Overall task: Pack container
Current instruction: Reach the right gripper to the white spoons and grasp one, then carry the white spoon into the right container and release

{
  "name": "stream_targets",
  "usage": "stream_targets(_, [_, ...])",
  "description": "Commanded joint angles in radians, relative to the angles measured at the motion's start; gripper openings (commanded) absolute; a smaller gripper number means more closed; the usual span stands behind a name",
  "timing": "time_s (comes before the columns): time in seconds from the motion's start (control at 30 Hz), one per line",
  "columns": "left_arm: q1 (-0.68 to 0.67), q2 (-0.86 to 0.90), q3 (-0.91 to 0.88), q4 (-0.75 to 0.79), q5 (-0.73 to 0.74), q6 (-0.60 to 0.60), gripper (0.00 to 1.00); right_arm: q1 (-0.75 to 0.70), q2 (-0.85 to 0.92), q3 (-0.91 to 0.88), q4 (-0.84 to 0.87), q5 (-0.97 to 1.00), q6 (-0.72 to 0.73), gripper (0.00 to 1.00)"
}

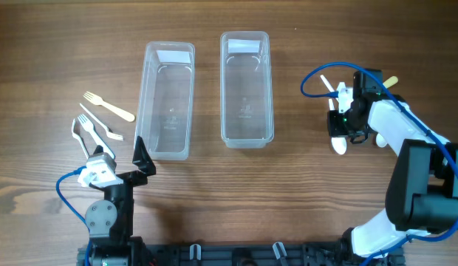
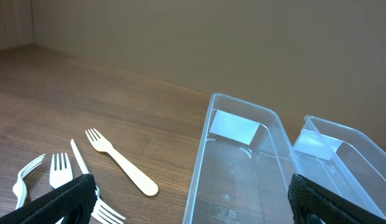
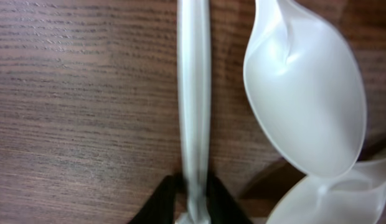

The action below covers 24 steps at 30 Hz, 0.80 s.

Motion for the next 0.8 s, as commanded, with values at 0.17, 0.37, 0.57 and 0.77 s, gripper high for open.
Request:
stream_targets(0.17, [-0.006,-0.007,-0.005,0.001,-0.006,0.019,1.00,0.042,0.003,0.045,-0.074,0.002,0.055,0.04])
stream_targets(0.37, [-0.006,-0.007,-0.005,0.001,-0.006,0.019,1.00,0.227,-0.100,0.248,-0.172,0.000,0.078,0.04])
stream_targets(0.57, [-0.006,-0.007,-0.005,0.001,-0.006,0.019,1.00,0.441,-0.171,0.323,-0.113,-0.021,0.180,0.04])
stream_targets(0.77, [-0.006,-0.007,-0.005,0.001,-0.006,0.019,1.00,0.612,-0.148,0.318,0.042,-0.027,0.242,0.04])
